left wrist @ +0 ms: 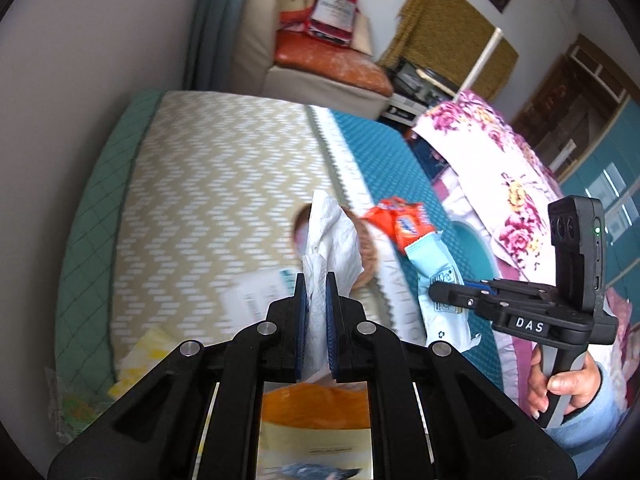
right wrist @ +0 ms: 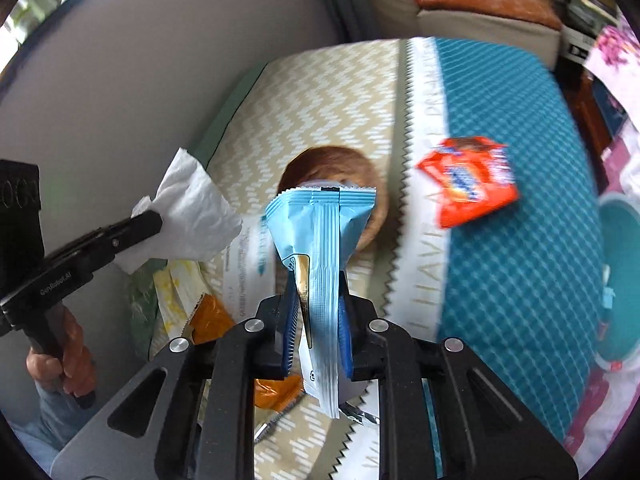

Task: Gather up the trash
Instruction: 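Carry the tissue with the left gripper while the right carries the blue pack to the bin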

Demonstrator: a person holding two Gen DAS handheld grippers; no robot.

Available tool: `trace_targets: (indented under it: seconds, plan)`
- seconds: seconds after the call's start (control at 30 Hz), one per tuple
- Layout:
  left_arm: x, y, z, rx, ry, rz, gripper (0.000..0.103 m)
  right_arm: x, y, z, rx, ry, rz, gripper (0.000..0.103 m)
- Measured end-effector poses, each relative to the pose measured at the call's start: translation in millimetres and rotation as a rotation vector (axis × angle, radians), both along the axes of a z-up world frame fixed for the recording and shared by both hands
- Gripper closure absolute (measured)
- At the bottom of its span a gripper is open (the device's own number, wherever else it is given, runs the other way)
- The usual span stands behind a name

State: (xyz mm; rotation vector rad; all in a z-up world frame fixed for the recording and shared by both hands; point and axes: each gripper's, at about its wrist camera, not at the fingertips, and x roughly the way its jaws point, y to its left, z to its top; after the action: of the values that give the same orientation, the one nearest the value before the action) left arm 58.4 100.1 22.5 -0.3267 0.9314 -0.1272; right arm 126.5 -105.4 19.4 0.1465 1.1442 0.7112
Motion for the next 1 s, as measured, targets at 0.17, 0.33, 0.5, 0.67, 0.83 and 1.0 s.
trace_targets:
  seconds: [0.17,0.33,0.5,0.67,0.83,1.0]
  plan:
    - [17.3,-45.9,5.7,0.013,-0.006,-0.085,0.094,2.6,-52.4,1.9,0.027,0.005,-0.128,0.086]
    - [38.6,-95.9,8.3,0.034,-0.014,-0.167,0.094,9.9,-94.2,-0.7,0.049,0.007,-0.227,0.086]
    - [62.8,-147.3,3.6,0.065,-0.010,-0.244,0.094,14.1,-144.4,-5.7,0.062,-0.004,-0.335,0.086]
    - [87.8,-195.1,-7.3,0.097,0.009,-0.303,0.094,23.1,-189.6,-12.9,0.077,-0.007,-0.418,0.086]
    - [107.5,-238.3,-20.3,0.131,0.033,-0.355,0.094,34.3,-233.5,-24.3,0.087,0.008,-0.490,0.086]
    - [125.1,-272.5,-29.9,0.142,0.055,-0.390,0.093,39.2,-266.1,-28.8,0.070,-0.001,-0.545,0.086]
